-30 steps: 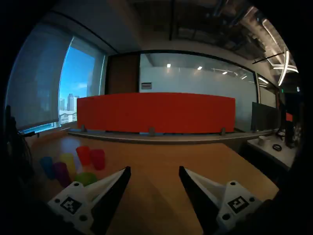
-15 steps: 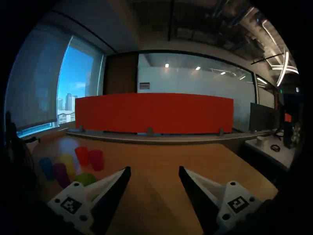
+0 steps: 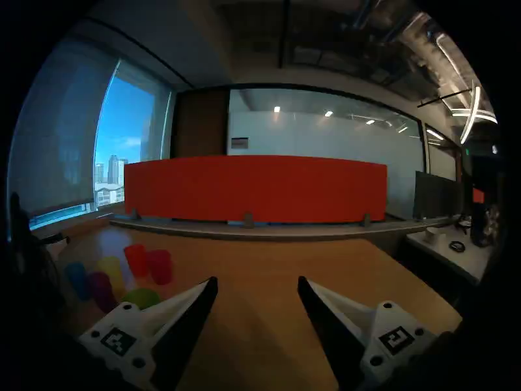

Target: Pour water

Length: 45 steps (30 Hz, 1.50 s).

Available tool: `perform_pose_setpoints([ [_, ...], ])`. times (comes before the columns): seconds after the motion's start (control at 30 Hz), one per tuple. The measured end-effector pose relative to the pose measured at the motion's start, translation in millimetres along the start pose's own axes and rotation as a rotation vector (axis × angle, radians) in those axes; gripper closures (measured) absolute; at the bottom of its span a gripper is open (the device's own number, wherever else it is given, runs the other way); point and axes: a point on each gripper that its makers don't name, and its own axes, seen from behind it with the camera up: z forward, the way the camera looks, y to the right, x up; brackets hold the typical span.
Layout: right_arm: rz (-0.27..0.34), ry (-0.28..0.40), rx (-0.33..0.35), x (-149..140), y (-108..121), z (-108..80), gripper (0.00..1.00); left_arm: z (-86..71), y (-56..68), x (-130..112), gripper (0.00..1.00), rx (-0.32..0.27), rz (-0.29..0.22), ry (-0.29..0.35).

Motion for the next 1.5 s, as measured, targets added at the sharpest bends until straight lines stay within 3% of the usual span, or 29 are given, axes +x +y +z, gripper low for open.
perform_pose_setpoints([
  [0.8,0.011,0.012,0.011,2.4,1.8,-1.7,0.05,2.6,3.2,-8.6,0.21,-0.019,0.001,-0.026],
  [1.5,-0.018,0.133,0.025,19.6,6.2,3.3,0.05,2.9,4.4,-9.2,0.21,-0.017,0.001,-0.026],
])
